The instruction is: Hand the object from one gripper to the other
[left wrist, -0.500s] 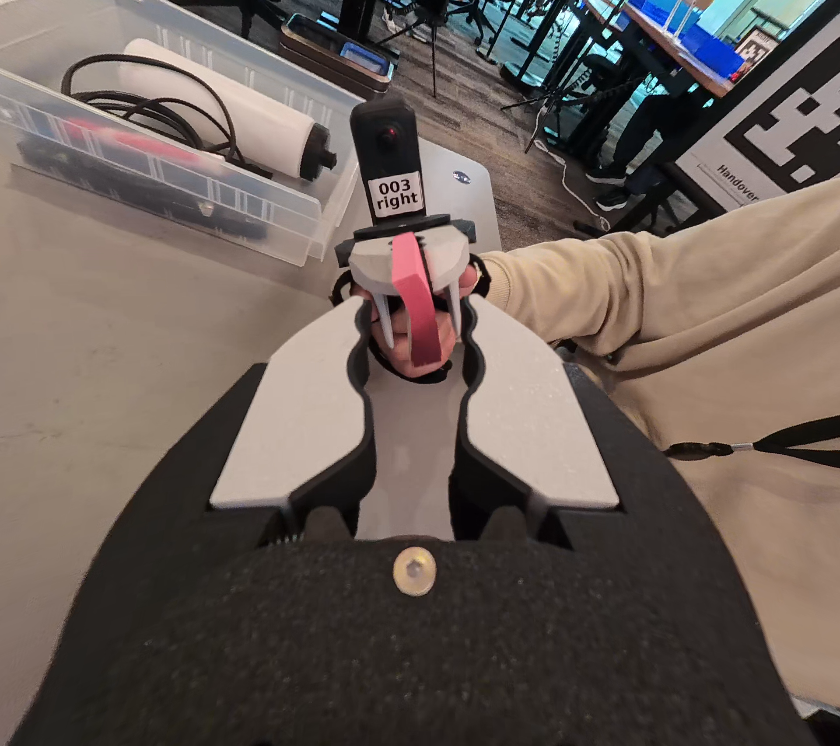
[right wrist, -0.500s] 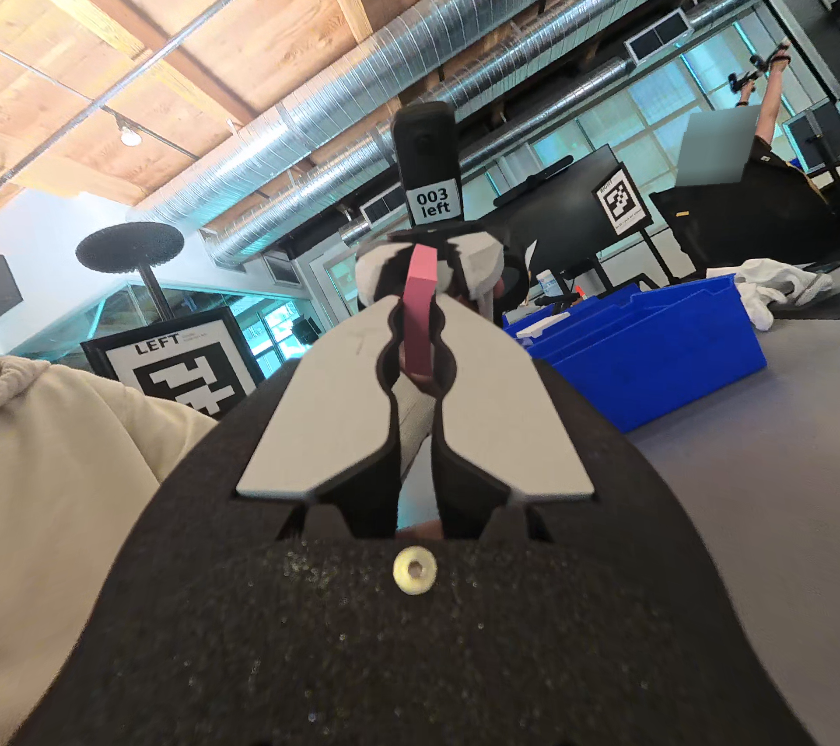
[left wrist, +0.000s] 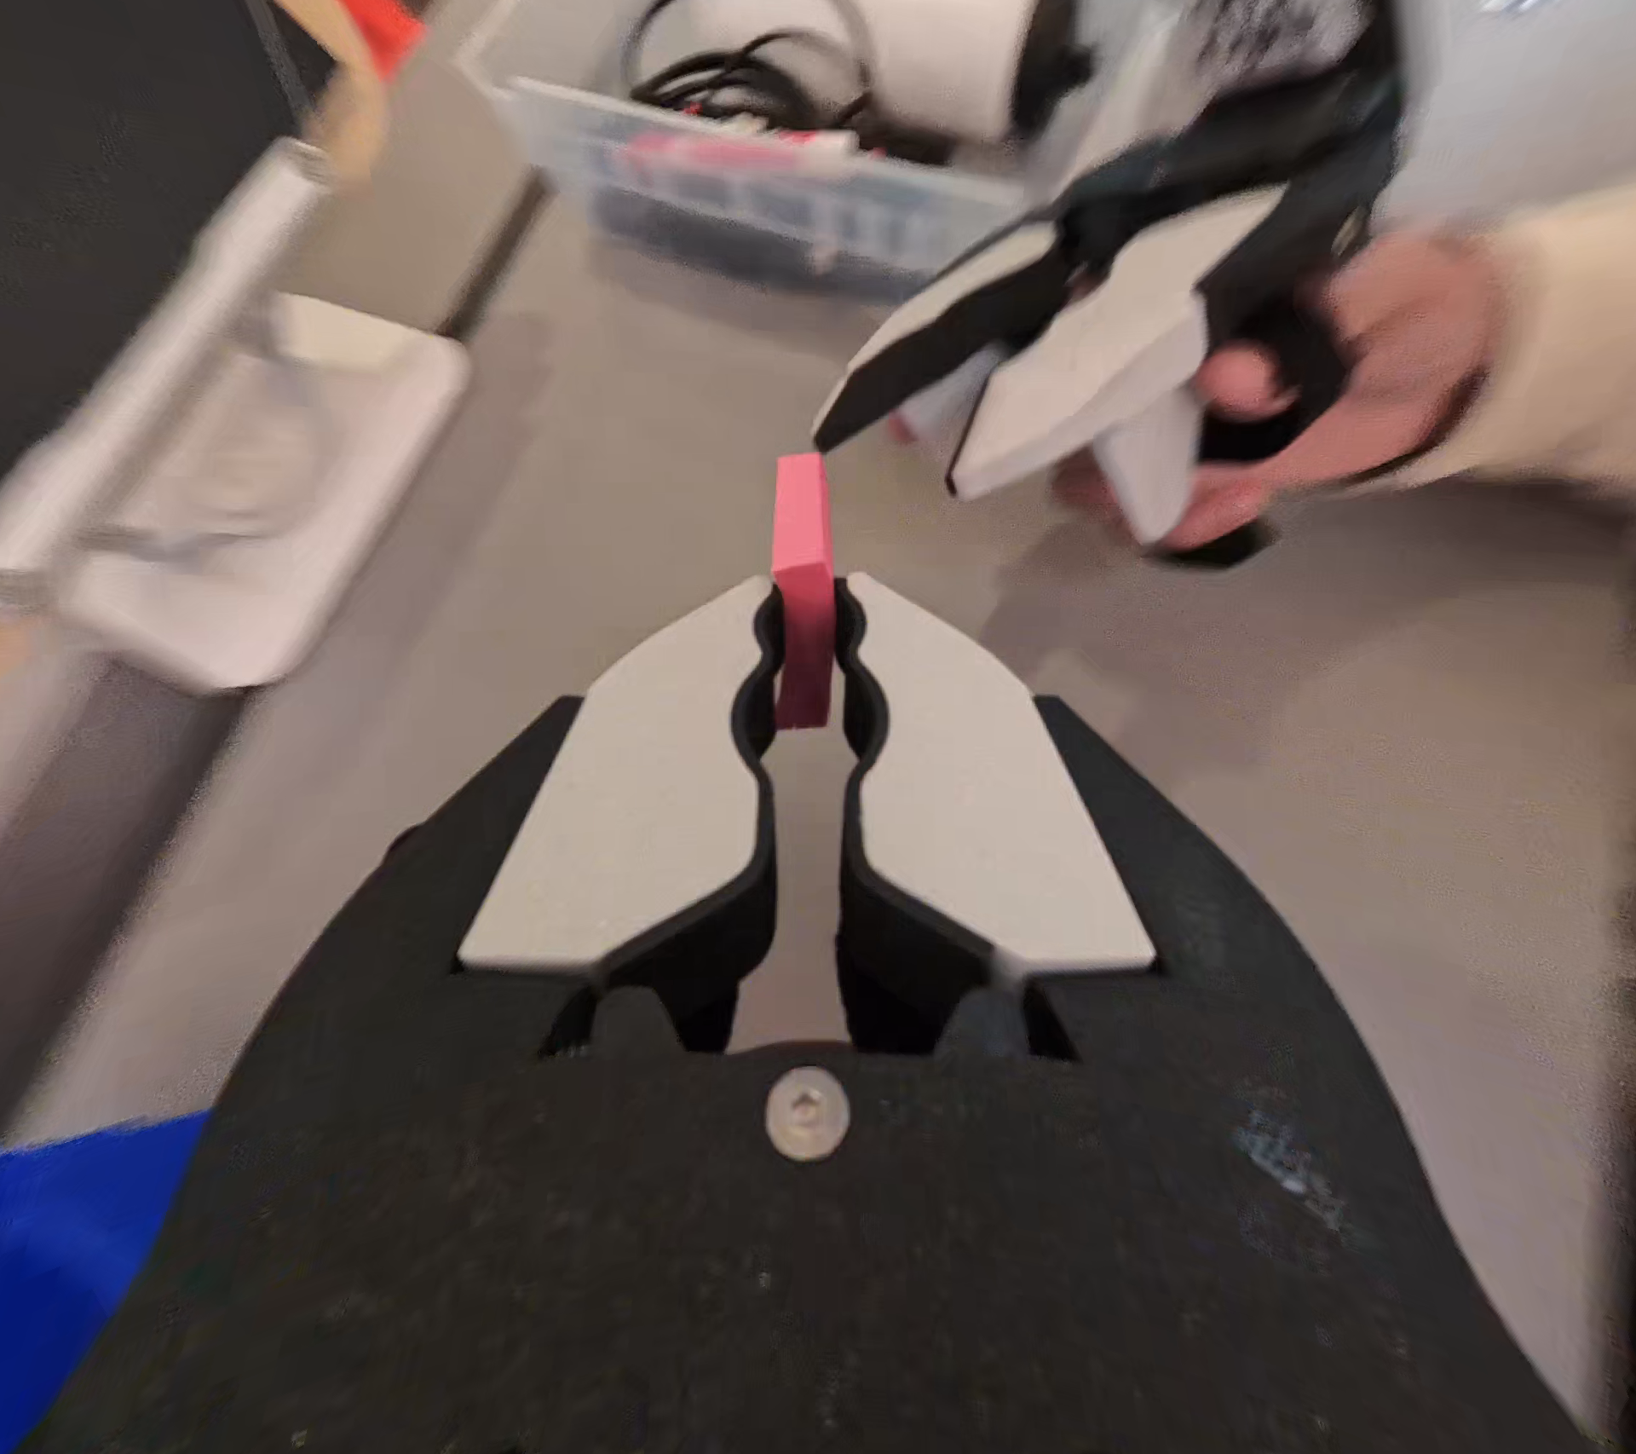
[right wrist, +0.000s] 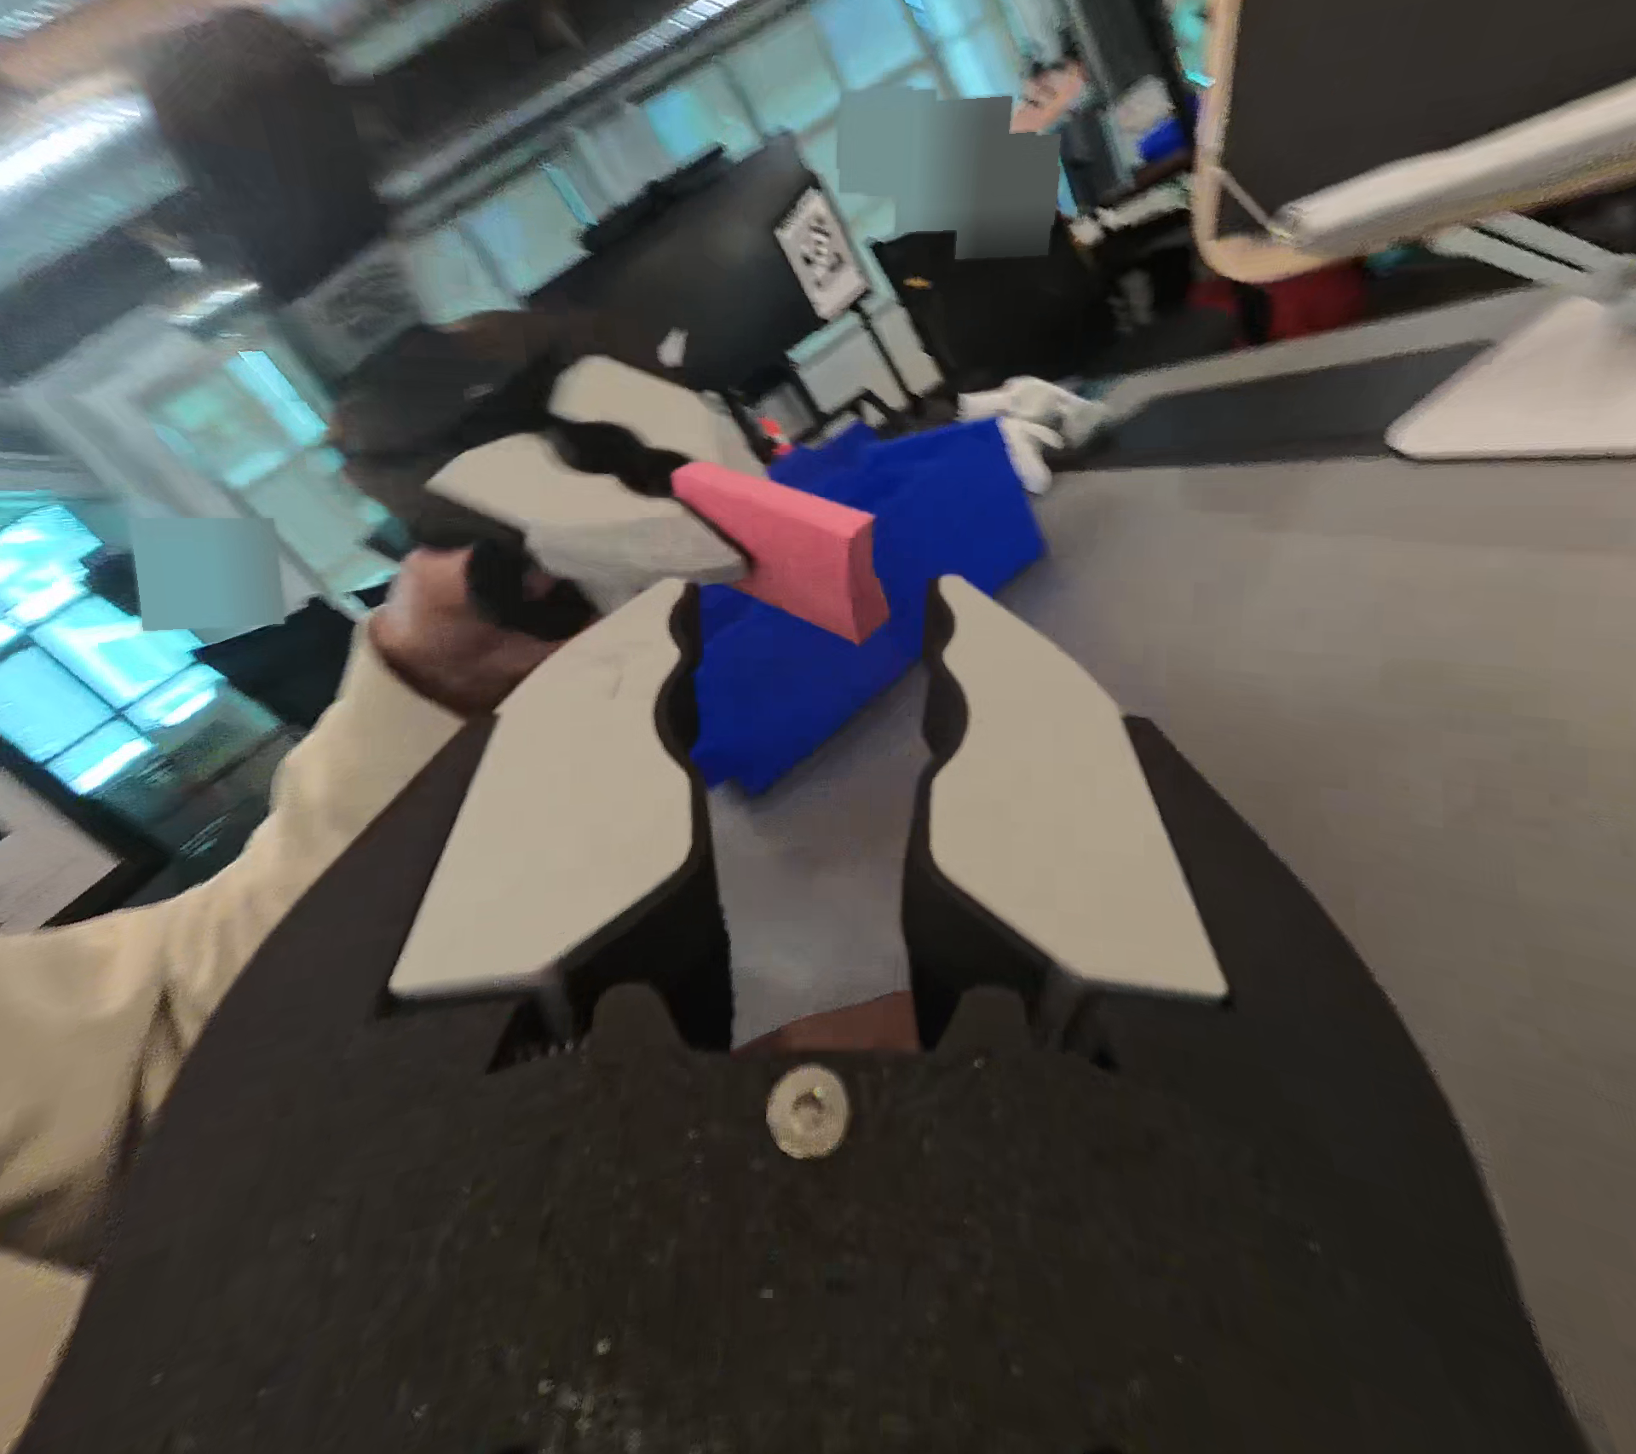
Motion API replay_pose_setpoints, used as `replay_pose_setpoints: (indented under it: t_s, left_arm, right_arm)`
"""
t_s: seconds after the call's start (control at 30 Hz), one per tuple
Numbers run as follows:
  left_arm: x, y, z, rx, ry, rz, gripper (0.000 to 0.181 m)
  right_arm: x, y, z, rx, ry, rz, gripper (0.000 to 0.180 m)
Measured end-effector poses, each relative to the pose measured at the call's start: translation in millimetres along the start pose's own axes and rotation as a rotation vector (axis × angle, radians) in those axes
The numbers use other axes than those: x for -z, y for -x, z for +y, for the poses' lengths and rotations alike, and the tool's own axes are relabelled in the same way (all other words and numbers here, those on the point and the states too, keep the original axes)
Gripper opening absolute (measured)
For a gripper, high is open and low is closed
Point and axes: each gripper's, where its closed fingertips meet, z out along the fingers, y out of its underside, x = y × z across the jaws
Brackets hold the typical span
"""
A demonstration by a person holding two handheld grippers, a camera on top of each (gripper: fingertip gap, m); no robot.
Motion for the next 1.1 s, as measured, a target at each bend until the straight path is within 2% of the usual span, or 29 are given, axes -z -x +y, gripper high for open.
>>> replay_pose_setpoints:
  t_s: [0.07,0.13,0.23,0.33,0.53,0.63,0.67,0.87,0.9,0.93,0.97,1.07,1.1]
  left_arm:
    - [-2,13,5,-0.181,0.080,-0.191,0.009]
    - [-5,15,5,-0.325,0.129,-0.300,0.009]
    - [-12,6,0,-0.500,0.134,-0.364,0.009]
    - [-15,0,-4,-0.598,0.143,-0.406,0.009]
    - [-19,-6,-3,-0.777,0.221,-0.480,0.009]
    - [-20,-5,-1,-0.858,0.283,-0.536,0.010]
    - [-21,-5,-1,-0.879,0.294,-0.547,0.010]
    - [-21,-10,-1,-0.831,0.275,-0.515,0.012]
    - [-20,-10,0,-0.797,0.277,-0.499,0.021]
    - [-18,-9,2,-0.755,0.277,-0.482,0.032]
    - [-16,-7,2,-0.704,0.269,-0.461,0.036]
    - [-8,-10,2,-0.522,0.187,-0.326,0.043]
    - [-5,-9,-2,-0.441,0.140,-0.286,0.038]
  right_arm:
    - [-3,-15,-2,-0.054,0.060,0.130,0.073]
    - [-5,-19,-2,-0.118,0.102,0.202,0.081]
    - [-8,-13,1,-0.120,0.143,0.227,0.089]
    - [-8,-13,5,-0.011,0.188,0.255,0.086]
    - [-8,-10,10,0.074,0.246,0.241,0.073]
    - [-8,-4,16,0.051,0.289,0.193,0.057]
    - [-7,-5,17,0.044,0.293,0.188,0.057]
    - [-4,-2,16,0.063,0.296,0.121,0.056]
    - [-3,-3,14,0.068,0.288,0.119,0.056]
    - [-1,-5,12,0.074,0.277,0.118,0.056]
    - [1,-7,9,0.082,0.264,0.117,0.056]
    - [11,-17,-1,0.093,0.230,0.126,0.056]
    - [14,-21,-5,0.097,0.213,0.134,0.056]
